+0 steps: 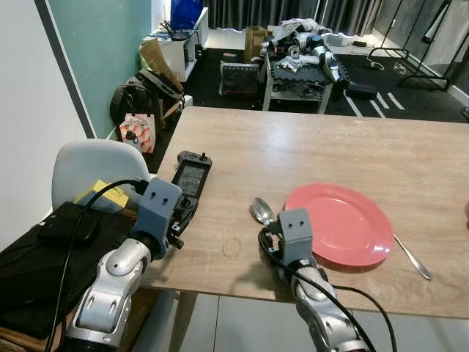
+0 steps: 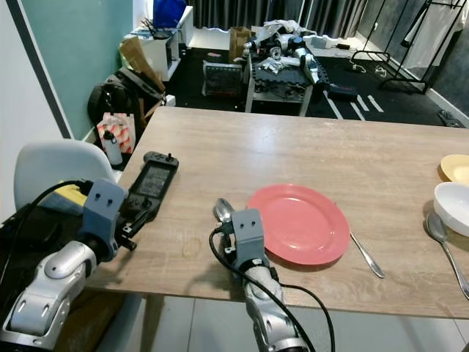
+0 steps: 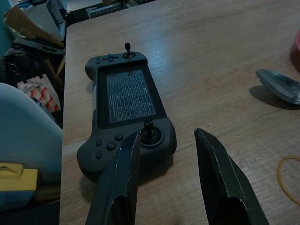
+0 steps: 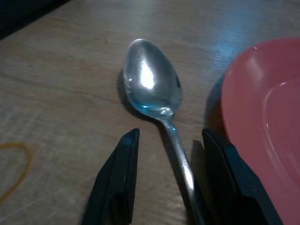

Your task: Setting the table

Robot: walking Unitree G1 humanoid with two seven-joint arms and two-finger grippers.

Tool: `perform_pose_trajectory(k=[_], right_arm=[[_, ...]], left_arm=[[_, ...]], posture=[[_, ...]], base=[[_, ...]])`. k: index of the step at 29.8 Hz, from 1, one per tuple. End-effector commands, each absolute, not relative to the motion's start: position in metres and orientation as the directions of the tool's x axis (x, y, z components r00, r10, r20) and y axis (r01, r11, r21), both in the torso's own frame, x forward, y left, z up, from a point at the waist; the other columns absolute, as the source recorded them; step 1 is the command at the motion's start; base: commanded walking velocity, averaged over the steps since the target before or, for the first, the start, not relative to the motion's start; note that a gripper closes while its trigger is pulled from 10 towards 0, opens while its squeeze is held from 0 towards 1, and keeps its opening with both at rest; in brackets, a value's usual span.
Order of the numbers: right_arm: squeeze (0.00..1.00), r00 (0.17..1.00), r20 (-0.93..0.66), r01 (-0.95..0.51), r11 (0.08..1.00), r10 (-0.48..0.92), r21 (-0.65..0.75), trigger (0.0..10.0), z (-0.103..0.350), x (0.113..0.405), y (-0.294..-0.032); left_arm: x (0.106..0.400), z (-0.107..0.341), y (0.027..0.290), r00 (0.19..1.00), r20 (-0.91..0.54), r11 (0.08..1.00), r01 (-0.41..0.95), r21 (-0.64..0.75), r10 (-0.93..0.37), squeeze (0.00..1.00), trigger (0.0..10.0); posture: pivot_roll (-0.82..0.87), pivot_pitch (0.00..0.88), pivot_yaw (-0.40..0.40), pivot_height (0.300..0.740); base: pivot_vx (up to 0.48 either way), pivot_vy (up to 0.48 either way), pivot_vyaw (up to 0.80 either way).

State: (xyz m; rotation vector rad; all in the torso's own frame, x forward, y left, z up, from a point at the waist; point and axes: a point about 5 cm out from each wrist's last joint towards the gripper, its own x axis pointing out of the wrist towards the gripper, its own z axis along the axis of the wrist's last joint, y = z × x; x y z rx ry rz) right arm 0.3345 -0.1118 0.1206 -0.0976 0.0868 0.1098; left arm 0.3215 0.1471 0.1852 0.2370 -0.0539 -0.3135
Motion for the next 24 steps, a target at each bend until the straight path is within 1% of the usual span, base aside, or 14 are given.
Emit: perform_pose_trajectory(k=[1,2,3,4,5,7,8,9,13,17,20,22,23,24], right_arm=[[0.00,0.973,-0.214,-0.098,0.993,0.083,-0.059,9.9,0.098,0.331,-0.118],[0.00,0.969,-0.228,-0.109,0.993,0.095,-0.052,9.9,0.098,0.331,-0.118],[0.00,0.960,-0.254,-0.137,0.989,0.116,-0.063,4.4,0.096,0.331,-0.117],[0.00,0.949,-0.289,-0.161,0.983,0.130,-0.085,2.2,0.093,0.331,-0.116],[0.00,0.938,-0.316,-0.185,0.977,0.142,-0.109,1.1,0.090,0.330,-0.116],[0.00,0.931,-0.333,-0.199,0.972,0.149,-0.124,1.1,0.088,0.330,-0.116],[0.00,0.920,-0.357,-0.228,0.963,0.163,-0.146,0.0,0.086,0.329,-0.117],[0.00,0.905,-0.384,-0.266,0.949,0.185,-0.169,0.0,0.084,0.329,-0.118],[0.00,0.878,-0.429,-0.331,0.917,0.212,-0.224,0.0,0.082,0.329,-0.124],[0.00,0.873,-0.445,-0.330,0.913,0.200,-0.238,0.0,0.086,0.334,-0.138],[0.00,0.881,-0.433,-0.291,0.941,0.193,-0.173,0.0,0.089,0.335,-0.145],[0.00,0.918,-0.354,-0.210,0.976,0.177,-0.058,0.0,0.101,0.337,-0.150],[0.00,0.918,-0.354,-0.210,0.976,0.177,-0.058,0.0,0.101,0.337,-0.150],[0.00,0.964,-0.218,-0.149,0.988,0.154,0.040,0.0,0.121,0.337,-0.153]], left_arm=[[0.319,0.182,0.150,0.952,0.001,0.926,0.299,0.231,-0.307,0.00,10.0],[0.319,0.182,0.150,0.952,0.001,0.926,0.298,0.231,-0.306,0.00,10.0],[0.319,0.182,0.150,0.952,0.002,0.927,0.298,0.230,-0.306,0.00,10.0],[0.319,0.182,0.150,0.952,0.002,0.927,0.297,0.229,-0.306,0.00,10.0],[0.320,0.182,0.150,0.952,0.003,0.927,0.297,0.229,-0.306,0.00,10.0],[0.320,0.182,0.150,0.952,0.004,0.927,0.297,0.228,-0.306,0.00,10.0],[0.320,0.182,0.149,0.952,0.005,0.928,0.296,0.227,-0.305,0.00,10.0],[0.319,0.181,0.149,0.953,0.006,0.929,0.294,0.224,-0.303,0.00,10.0],[0.319,0.180,0.149,0.954,0.008,0.932,0.290,0.217,-0.299,0.00,10.0],[0.318,0.179,0.148,0.956,0.009,0.935,0.285,0.211,-0.294,0.00,10.0],[0.318,0.179,0.149,0.956,0.009,0.936,0.283,0.211,-0.292,0.00,10.0],[0.318,0.179,0.151,0.957,0.005,0.935,0.283,0.213,-0.290,0.00,10.0],[0.318,0.179,0.151,0.957,0.005,0.935,0.283,0.213,-0.290,0.00,10.0],[0.317,0.179,0.151,0.956,0.001,0.934,0.285,0.215,-0.292,0.00,10.0]], posture=[[0.13,0.103,0.067,0.740],[0.13,0.103,0.067,0.740],[0.13,0.103,0.067,0.740],[0.12,0.097,0.064,0.740],[0.12,0.097,0.064,0.740],[0.12,0.097,0.064,0.740],[0.12,0.092,0.057,0.740],[0.11,0.090,0.047,0.740],[0.11,0.087,0.038,0.740],[0.11,0.087,0.035,0.740],[0.11,0.093,0.038,0.740],[0.11,0.095,0.049,0.740],[0.11,0.095,0.049,0.740],[0.11,0.095,0.055,0.740]], base=[[0.000,0.000,0.00],[0.000,0.000,0.00],[0.000,0.000,0.00],[0.000,0.000,0.00],[0.000,0.000,0.00],[0.000,0.000,0.00],[0.000,0.000,0.00],[0.000,0.000,0.00],[0.000,0.000,0.00],[0.000,0.000,0.00],[0.000,0.000,0.00],[0.000,0.000,0.00],[0.000,0.000,0.00],[0.000,0.000,0.00]])
